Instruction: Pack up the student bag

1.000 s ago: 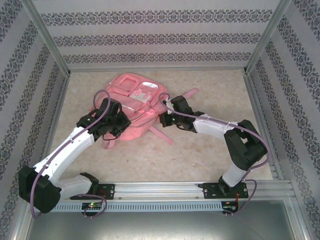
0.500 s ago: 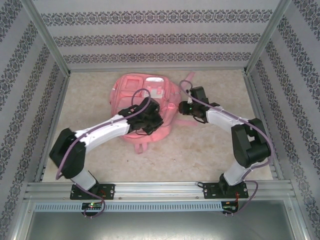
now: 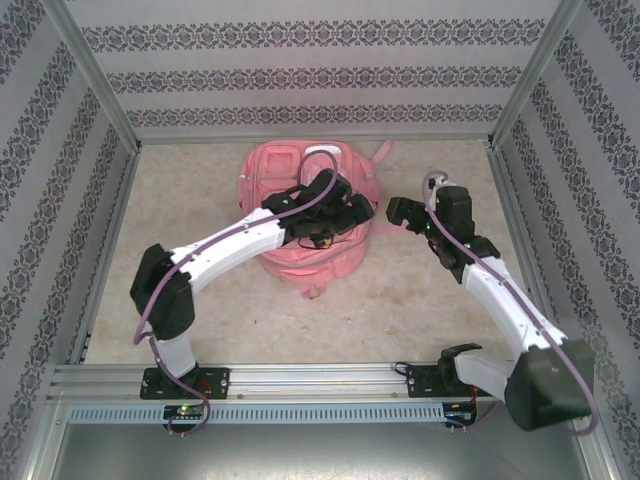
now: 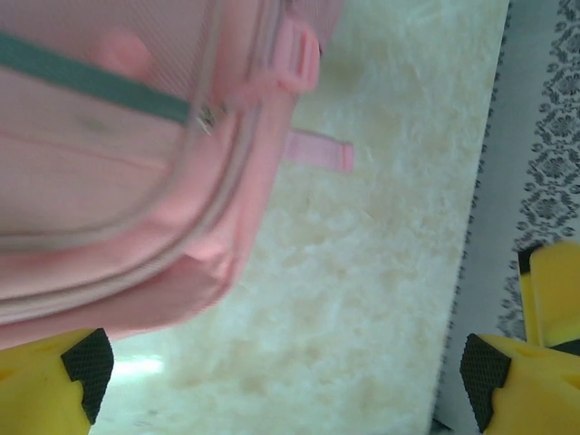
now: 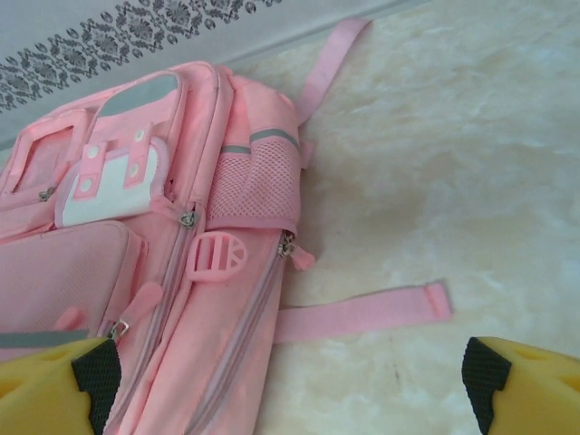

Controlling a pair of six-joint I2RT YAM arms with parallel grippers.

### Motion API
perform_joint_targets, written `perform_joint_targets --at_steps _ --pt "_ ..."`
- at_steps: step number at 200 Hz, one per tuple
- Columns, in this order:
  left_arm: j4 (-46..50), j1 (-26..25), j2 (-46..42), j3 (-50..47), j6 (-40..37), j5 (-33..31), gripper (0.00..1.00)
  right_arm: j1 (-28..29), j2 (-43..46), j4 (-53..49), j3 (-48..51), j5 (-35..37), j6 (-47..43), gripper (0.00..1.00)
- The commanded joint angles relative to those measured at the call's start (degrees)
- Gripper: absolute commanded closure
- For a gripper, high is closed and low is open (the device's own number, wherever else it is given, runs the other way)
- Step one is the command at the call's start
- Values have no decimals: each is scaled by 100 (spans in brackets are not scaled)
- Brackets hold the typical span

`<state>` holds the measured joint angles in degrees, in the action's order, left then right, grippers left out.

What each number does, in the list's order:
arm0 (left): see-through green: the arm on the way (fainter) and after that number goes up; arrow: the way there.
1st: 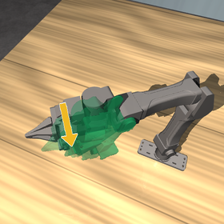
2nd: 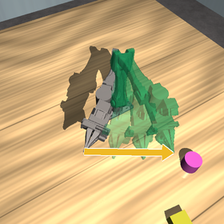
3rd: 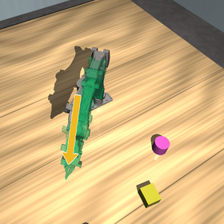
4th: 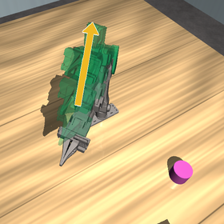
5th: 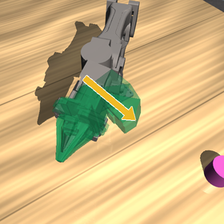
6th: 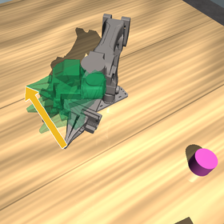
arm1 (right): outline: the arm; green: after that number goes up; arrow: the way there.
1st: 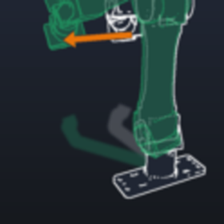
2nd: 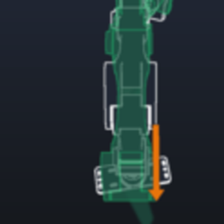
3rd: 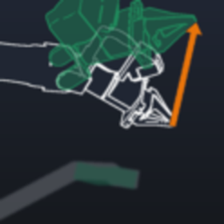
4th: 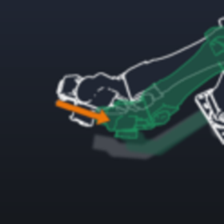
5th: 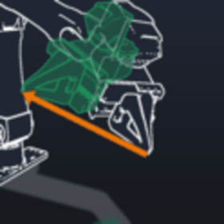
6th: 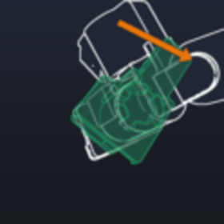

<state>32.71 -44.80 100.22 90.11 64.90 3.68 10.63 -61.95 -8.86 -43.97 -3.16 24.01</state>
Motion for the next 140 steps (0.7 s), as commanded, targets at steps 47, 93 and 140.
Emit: perform_joint_targets --at_steps 47,93,140 --pt "954 1685 -2924 -1996 -2762 -3343 0 -4 1395 450 1160 1297 -520 2" --pt "-1954 2859 -4092 -4946 -5085 -3992 0 18 1301 1241 1708 1941 -1451 2" --pt "-3957 3915 -2912 -5865 -5012 -3241 0 -65 -199 2956 1998 2198 -2086 2"
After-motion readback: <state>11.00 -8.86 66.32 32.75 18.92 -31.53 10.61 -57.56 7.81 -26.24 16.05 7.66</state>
